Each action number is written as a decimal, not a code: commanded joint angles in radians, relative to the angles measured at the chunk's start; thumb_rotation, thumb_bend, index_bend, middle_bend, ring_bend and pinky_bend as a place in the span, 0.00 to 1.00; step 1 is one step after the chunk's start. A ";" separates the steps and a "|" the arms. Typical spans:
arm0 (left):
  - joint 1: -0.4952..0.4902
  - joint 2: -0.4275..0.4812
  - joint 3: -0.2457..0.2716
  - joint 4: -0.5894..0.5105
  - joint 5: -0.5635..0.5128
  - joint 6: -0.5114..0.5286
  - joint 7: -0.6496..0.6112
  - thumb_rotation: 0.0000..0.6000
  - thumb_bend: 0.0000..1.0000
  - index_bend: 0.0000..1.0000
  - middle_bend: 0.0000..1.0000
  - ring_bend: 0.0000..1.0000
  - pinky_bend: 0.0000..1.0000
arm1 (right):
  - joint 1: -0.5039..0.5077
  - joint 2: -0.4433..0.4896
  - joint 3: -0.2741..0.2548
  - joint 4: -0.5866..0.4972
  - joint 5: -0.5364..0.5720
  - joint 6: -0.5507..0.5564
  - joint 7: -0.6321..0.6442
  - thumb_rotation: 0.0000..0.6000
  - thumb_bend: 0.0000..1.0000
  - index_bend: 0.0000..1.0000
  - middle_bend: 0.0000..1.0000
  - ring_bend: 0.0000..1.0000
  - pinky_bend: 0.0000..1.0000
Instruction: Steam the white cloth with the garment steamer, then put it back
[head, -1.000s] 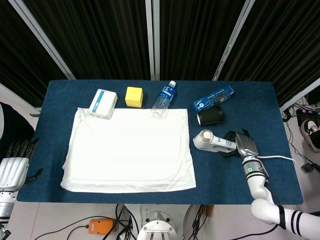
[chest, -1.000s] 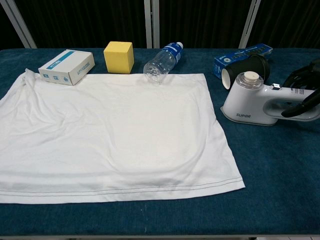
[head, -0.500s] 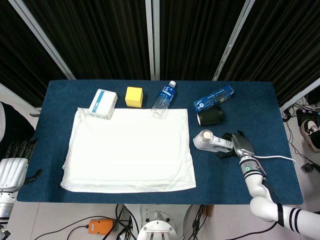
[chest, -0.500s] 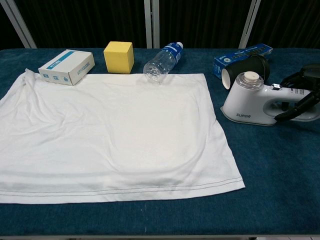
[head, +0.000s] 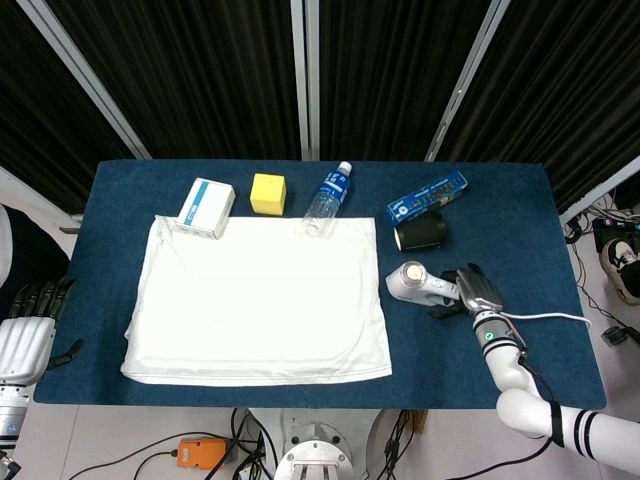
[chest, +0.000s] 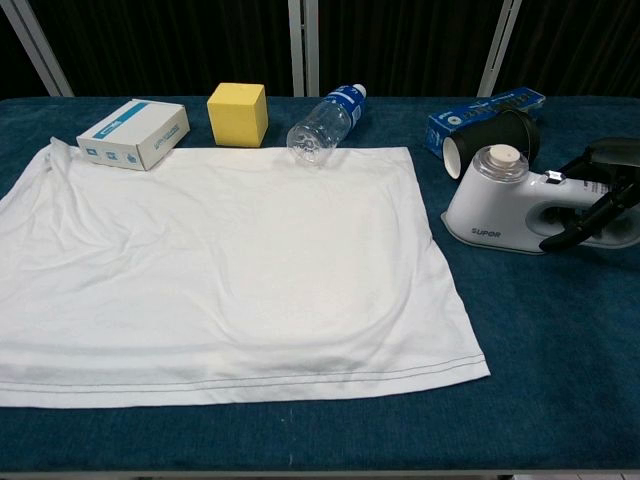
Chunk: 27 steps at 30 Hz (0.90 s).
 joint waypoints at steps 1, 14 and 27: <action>-0.001 -0.001 0.000 0.002 -0.001 -0.002 -0.001 1.00 0.18 0.00 0.00 0.00 0.00 | 0.010 -0.004 -0.006 0.009 0.007 -0.011 -0.003 1.00 0.14 0.69 0.69 0.72 0.05; -0.005 -0.003 -0.003 0.001 -0.011 -0.014 -0.002 1.00 0.18 0.00 0.00 0.00 0.00 | 0.043 0.009 -0.013 0.050 -0.028 -0.095 0.044 1.00 0.42 0.89 0.83 0.85 0.32; -0.032 0.005 -0.005 -0.026 0.012 -0.035 0.014 1.00 0.20 0.00 0.01 0.00 0.00 | 0.046 0.108 0.007 0.048 -0.271 -0.211 0.192 1.00 0.66 0.97 0.88 0.91 0.59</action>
